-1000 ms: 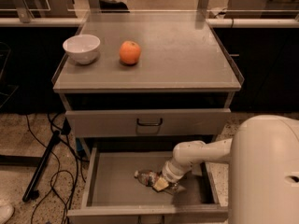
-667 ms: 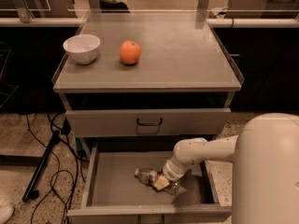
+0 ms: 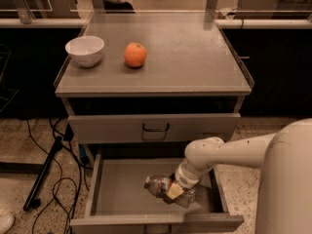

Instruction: Pick water bottle from middle drawer and place on counter

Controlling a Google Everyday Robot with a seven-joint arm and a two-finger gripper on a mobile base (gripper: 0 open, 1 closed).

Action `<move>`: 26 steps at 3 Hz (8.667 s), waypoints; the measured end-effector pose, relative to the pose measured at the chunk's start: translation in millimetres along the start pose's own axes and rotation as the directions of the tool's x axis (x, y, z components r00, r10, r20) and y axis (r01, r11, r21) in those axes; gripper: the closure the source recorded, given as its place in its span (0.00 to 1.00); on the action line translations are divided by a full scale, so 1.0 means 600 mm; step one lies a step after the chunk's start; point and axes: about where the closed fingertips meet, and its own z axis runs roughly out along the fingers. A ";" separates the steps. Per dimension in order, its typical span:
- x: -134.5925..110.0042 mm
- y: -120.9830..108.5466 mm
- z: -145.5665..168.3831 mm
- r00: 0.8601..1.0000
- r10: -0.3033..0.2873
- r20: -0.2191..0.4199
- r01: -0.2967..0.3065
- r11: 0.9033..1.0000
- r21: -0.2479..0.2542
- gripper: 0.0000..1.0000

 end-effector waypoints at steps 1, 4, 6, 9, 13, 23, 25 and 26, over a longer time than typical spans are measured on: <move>0.019 0.004 -0.093 1.000 0.014 -0.023 -0.013 0.999 0.035 1.00; 0.049 -0.007 -0.175 0.999 0.000 -0.038 0.002 0.998 0.062 1.00; 0.068 -0.017 -0.266 0.999 0.042 -0.026 -0.039 0.994 0.099 1.00; 0.028 -0.045 -0.497 0.999 0.042 -0.002 -0.040 0.954 0.298 1.00; 0.012 -0.072 -0.679 0.998 0.035 0.053 -0.056 0.889 0.455 1.00; -0.215 -0.263 -0.734 0.992 -0.114 0.061 0.063 0.840 0.539 1.00; -0.228 -0.275 -0.698 0.990 -0.137 0.035 0.100 0.850 0.516 0.82; -0.228 -0.275 -0.698 0.990 -0.137 0.035 0.100 0.850 0.516 0.58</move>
Offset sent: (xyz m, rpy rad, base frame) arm -0.0105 -0.0217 0.0406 -0.0323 -0.0024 -0.0179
